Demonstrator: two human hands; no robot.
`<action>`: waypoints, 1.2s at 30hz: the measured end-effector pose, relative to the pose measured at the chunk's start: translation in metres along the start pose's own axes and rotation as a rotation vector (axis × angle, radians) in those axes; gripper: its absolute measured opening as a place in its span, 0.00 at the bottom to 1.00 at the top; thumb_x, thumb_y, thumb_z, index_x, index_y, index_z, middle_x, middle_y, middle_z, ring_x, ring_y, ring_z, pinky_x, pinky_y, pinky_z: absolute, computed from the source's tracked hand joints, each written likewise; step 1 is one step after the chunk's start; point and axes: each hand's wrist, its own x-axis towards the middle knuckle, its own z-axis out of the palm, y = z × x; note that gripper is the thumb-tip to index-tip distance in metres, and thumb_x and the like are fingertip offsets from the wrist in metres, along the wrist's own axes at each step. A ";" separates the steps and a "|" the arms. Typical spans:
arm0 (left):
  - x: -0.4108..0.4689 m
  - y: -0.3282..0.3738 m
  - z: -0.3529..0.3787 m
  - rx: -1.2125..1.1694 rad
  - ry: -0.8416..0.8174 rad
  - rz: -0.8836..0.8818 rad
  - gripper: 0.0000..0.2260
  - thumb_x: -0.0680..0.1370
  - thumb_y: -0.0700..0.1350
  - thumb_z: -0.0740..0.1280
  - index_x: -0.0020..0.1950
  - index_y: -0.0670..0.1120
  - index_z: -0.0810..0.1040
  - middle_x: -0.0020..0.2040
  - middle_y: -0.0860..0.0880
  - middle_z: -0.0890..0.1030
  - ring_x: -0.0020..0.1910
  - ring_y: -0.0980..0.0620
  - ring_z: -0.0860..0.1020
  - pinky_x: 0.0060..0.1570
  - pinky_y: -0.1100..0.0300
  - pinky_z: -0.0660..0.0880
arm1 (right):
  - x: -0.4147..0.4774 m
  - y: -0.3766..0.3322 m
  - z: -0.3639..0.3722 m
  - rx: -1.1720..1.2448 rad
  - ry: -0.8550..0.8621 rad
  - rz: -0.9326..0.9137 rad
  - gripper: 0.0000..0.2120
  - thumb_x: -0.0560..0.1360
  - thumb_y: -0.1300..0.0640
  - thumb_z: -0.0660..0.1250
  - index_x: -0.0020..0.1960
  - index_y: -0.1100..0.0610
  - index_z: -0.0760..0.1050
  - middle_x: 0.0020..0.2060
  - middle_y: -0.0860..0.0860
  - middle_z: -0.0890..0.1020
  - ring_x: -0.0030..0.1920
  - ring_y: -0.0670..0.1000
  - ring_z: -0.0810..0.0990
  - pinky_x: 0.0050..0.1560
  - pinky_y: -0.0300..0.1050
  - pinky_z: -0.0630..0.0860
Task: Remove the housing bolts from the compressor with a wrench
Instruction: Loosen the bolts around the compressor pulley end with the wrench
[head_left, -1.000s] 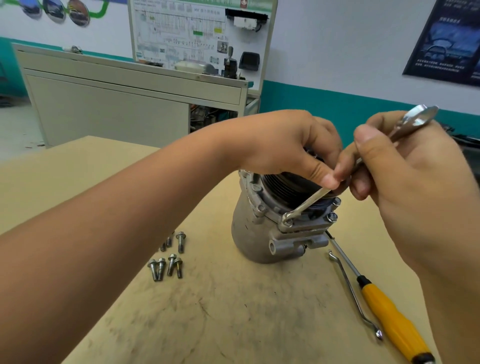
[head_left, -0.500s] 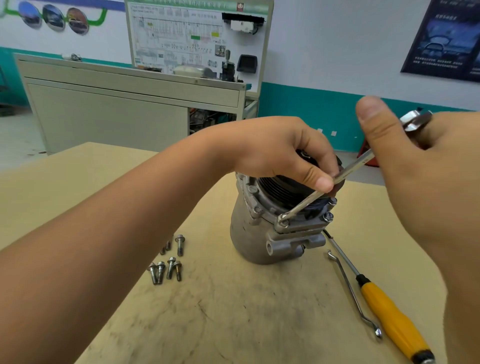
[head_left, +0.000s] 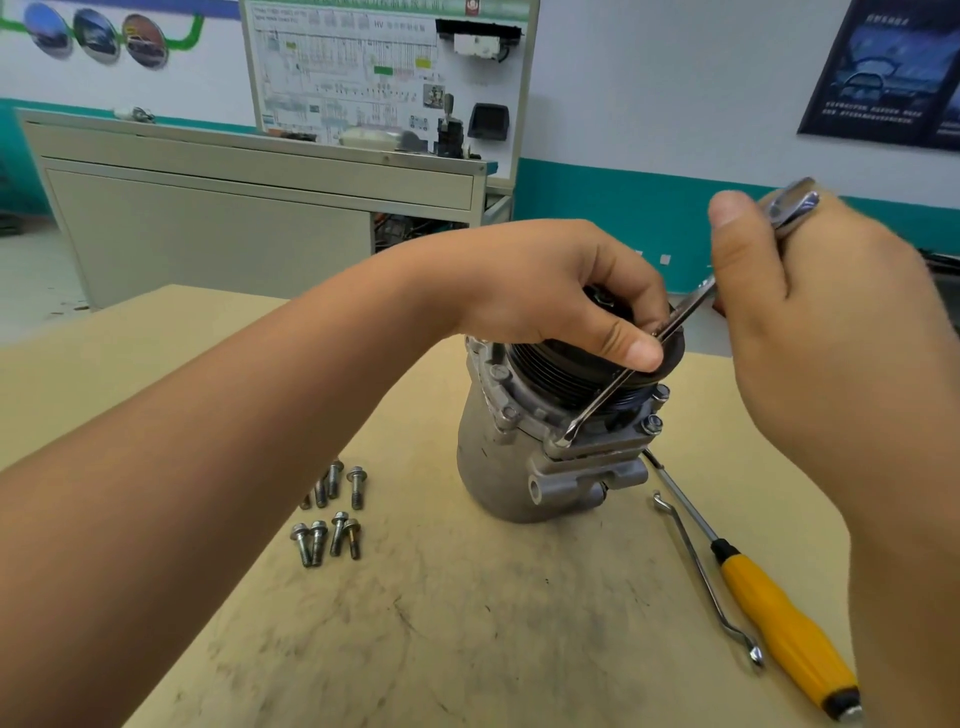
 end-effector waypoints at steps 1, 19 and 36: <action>0.000 0.000 -0.001 -0.010 -0.004 0.002 0.09 0.67 0.57 0.67 0.44 0.56 0.79 0.51 0.50 0.82 0.51 0.53 0.80 0.56 0.52 0.77 | 0.000 -0.002 -0.001 0.003 -0.009 0.002 0.21 0.76 0.39 0.45 0.34 0.52 0.62 0.30 0.46 0.69 0.31 0.43 0.67 0.29 0.34 0.61; -0.004 -0.003 -0.002 -0.039 0.070 -0.009 0.09 0.64 0.57 0.69 0.40 0.56 0.81 0.49 0.49 0.82 0.52 0.54 0.79 0.63 0.51 0.71 | 0.000 -0.003 0.011 0.525 0.140 -0.058 0.04 0.77 0.48 0.59 0.51 0.42 0.70 0.32 0.41 0.81 0.25 0.44 0.77 0.32 0.37 0.73; -0.012 -0.002 -0.002 -0.013 0.108 0.025 0.07 0.64 0.57 0.69 0.37 0.55 0.79 0.37 0.57 0.80 0.41 0.60 0.78 0.51 0.63 0.72 | 0.004 -0.009 0.012 0.481 0.076 -0.153 0.07 0.79 0.52 0.57 0.49 0.51 0.73 0.31 0.47 0.80 0.27 0.48 0.78 0.33 0.44 0.72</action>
